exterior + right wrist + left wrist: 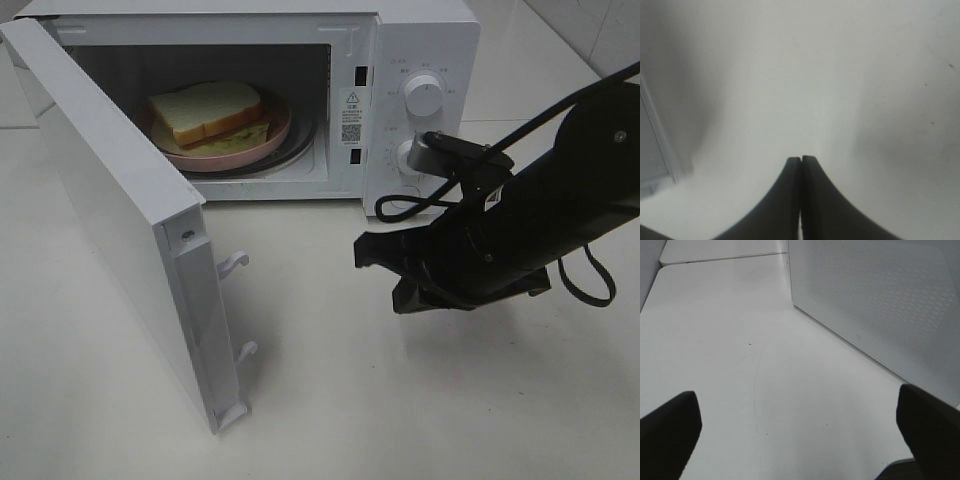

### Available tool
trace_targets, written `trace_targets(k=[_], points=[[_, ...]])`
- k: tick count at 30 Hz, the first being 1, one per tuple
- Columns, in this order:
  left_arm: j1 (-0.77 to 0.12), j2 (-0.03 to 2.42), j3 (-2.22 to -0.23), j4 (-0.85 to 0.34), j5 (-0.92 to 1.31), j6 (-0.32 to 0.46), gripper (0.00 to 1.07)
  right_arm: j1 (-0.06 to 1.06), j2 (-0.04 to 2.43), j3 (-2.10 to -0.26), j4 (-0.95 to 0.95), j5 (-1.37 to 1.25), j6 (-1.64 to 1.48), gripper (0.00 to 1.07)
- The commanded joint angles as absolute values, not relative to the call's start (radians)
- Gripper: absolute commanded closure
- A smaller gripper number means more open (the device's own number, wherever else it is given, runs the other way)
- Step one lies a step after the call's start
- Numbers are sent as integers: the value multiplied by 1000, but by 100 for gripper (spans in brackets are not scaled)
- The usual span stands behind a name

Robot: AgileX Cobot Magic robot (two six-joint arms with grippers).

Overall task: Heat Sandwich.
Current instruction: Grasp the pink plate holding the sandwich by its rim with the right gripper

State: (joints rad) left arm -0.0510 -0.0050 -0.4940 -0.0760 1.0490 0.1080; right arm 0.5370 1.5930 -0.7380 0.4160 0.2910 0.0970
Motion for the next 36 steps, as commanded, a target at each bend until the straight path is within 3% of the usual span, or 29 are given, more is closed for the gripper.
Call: trace_targets(k=[1, 10, 24, 36], points=[[-48, -20, -492, -85, 1037, 100, 7, 535, 1583, -757, 373, 380, -14, 107], [-48, -20, -492, -85, 1037, 100, 7, 535, 1583, -870, 292, 671, -503, 106], [-48, -20, -492, -85, 1037, 100, 7, 535, 1583, -989, 186, 882, -1187, 105], [-48, -20, -492, -85, 1037, 100, 7, 538, 1583, -1025, 101, 883, -1409, 101]])
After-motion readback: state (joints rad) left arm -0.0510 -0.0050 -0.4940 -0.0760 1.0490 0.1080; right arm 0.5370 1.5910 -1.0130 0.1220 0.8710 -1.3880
